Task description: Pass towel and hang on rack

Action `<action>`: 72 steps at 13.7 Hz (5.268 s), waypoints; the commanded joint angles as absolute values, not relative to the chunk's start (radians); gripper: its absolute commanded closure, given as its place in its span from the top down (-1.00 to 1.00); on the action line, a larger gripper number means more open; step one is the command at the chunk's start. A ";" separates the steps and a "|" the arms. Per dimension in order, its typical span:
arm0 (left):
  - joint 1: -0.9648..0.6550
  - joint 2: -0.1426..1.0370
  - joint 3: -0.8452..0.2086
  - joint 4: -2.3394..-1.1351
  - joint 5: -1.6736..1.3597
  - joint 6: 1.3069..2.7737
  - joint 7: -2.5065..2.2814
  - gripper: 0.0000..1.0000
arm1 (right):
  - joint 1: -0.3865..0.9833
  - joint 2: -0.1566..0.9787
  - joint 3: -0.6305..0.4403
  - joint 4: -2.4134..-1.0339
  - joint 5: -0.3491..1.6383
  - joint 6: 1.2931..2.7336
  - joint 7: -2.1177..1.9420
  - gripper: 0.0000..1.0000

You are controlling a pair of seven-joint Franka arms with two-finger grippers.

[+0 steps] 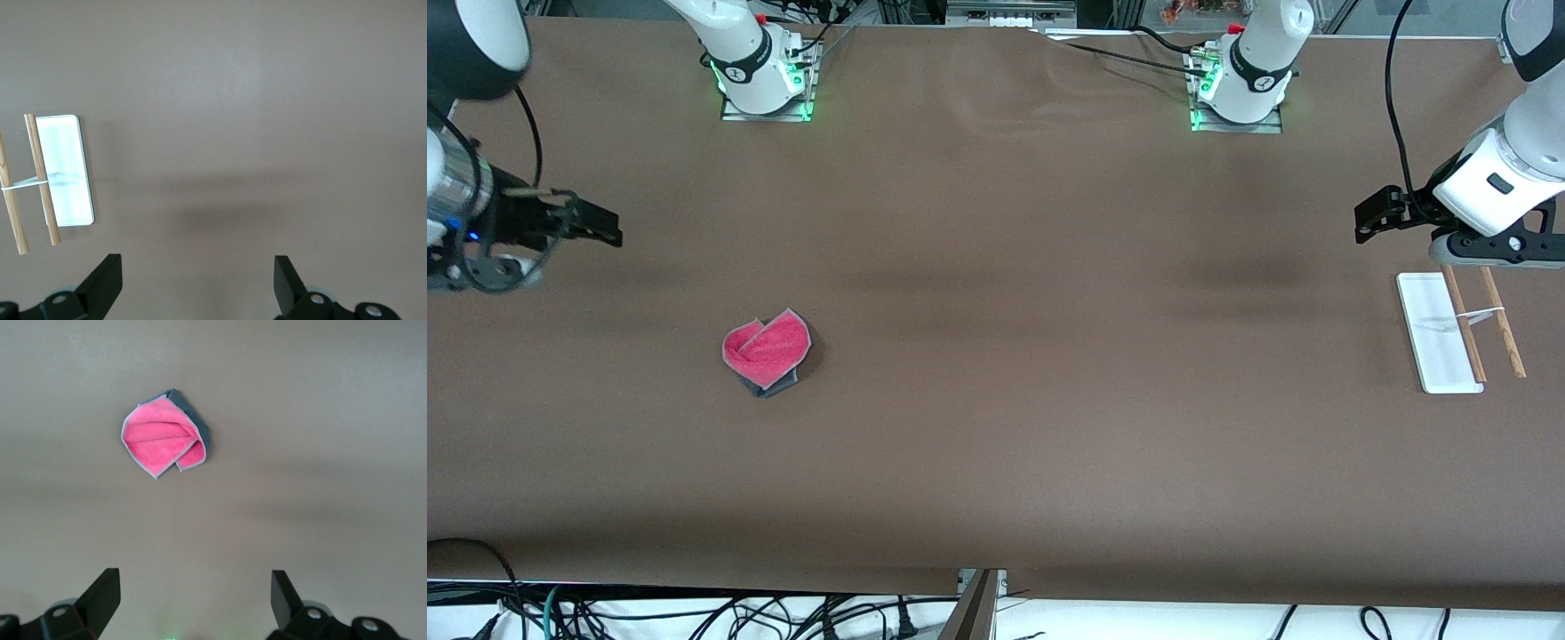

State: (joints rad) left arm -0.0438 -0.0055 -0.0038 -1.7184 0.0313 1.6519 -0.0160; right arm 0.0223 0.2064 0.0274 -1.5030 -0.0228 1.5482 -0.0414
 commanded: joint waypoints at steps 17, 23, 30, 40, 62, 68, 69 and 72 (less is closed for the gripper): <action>-0.032 -0.014 -0.008 -1.717 0.008 1.641 0.008 1.00 | 0.089 0.730 0.040 -1.489 0.054 2.143 -0.051 1.00; -0.032 -0.012 -0.008 -1.717 0.008 1.640 0.008 1.00 | 0.087 0.726 0.043 -1.497 0.055 2.050 -0.067 1.00; -0.031 -0.012 -0.008 -1.717 -0.015 1.628 0.009 1.00 | 0.032 0.723 0.057 -1.491 0.207 1.968 -0.241 1.00; -0.032 -0.012 -0.008 -1.717 -0.017 1.628 0.008 1.00 | 0.032 0.724 0.057 -1.493 0.207 1.939 -0.242 -0.54; -0.034 -0.011 -0.009 -1.703 -0.015 1.626 0.009 1.00 | 0.258 0.486 0.244 -1.324 0.203 1.844 -0.019 -1.00; -0.049 0.049 -0.015 -1.677 -0.133 1.626 0.009 1.00 | 0.386 0.499 0.250 -1.275 0.201 1.951 0.194 -1.00; -0.052 0.061 -0.018 -1.677 -0.173 1.626 0.011 1.00 | 0.403 0.499 0.250 -1.272 0.201 1.959 0.222 -1.00; -0.099 0.115 -0.038 -1.675 -0.337 1.638 0.076 1.00 | 0.451 0.499 0.250 -1.272 0.201 1.988 0.290 -1.00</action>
